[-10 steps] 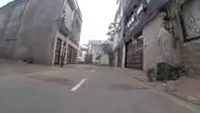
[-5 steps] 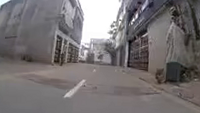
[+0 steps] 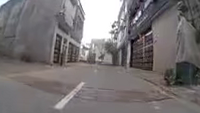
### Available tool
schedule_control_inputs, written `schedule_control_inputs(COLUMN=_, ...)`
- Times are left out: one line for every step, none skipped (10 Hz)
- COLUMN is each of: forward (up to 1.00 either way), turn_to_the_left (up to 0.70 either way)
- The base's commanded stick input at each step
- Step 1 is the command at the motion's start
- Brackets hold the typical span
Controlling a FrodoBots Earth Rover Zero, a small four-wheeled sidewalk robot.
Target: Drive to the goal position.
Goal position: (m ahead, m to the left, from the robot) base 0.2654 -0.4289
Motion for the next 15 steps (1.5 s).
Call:
schedule_control_inputs(forward=0.85, turn_to_the_left=-0.24)
schedule_control_inputs(forward=0.85, turn_to_the_left=-0.34)
schedule_control_inputs(forward=0.85, turn_to_the_left=-0.34)
schedule_control_inputs(forward=0.85, turn_to_the_left=-0.34)
schedule_control_inputs(forward=0.85, turn_to_the_left=-0.34)
schedule_control_inputs(forward=0.85, turn_to_the_left=-0.34)
schedule_control_inputs(forward=0.85, turn_to_the_left=-0.34)
schedule_control_inputs(forward=0.85, turn_to_the_left=-0.34)
schedule_control_inputs(forward=0.85, turn_to_the_left=-0.10)
schedule_control_inputs(forward=0.85, turn_to_the_left=0.00)
schedule_control_inputs(forward=0.85, turn_to_the_left=0.00)
schedule_control_inputs(forward=0.85, turn_to_the_left=0.00)
schedule_control_inputs(forward=0.85, turn_to_the_left=0.00)
schedule_control_inputs(forward=0.85, turn_to_the_left=0.00)
schedule_control_inputs(forward=0.85, turn_to_the_left=0.00)
